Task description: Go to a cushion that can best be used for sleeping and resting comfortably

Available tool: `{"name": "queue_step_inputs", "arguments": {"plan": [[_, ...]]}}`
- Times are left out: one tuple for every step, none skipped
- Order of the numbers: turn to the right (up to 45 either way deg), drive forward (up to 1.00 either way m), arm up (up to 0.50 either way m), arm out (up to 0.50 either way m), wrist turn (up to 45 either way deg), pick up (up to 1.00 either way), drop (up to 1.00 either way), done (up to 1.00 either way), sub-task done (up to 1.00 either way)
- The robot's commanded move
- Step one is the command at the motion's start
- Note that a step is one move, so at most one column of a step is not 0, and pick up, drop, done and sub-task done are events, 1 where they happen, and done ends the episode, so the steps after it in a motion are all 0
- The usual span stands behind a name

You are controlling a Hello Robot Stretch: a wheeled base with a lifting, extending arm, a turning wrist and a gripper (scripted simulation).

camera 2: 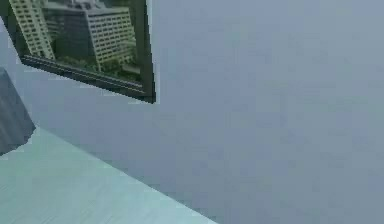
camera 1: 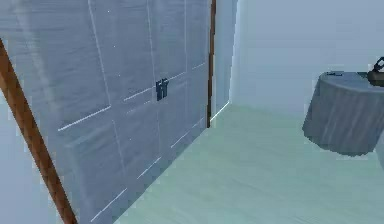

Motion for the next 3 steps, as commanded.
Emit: {"name": "queue_step_inputs", "arguments": {"plan": [[-45.0, 0.00, 0.00, 0.00, 0.0, 0.00, 0.00, 0.00, 0.00], [-45.0, 0.00, 0.00, 0.00, 0.0, 0.00, 0.00, 0.00, 0.00], [-45.0, 0.00, 0.00, 0.00, 0.0, 0.00, 0.00, 0.00, 0.00]]}}
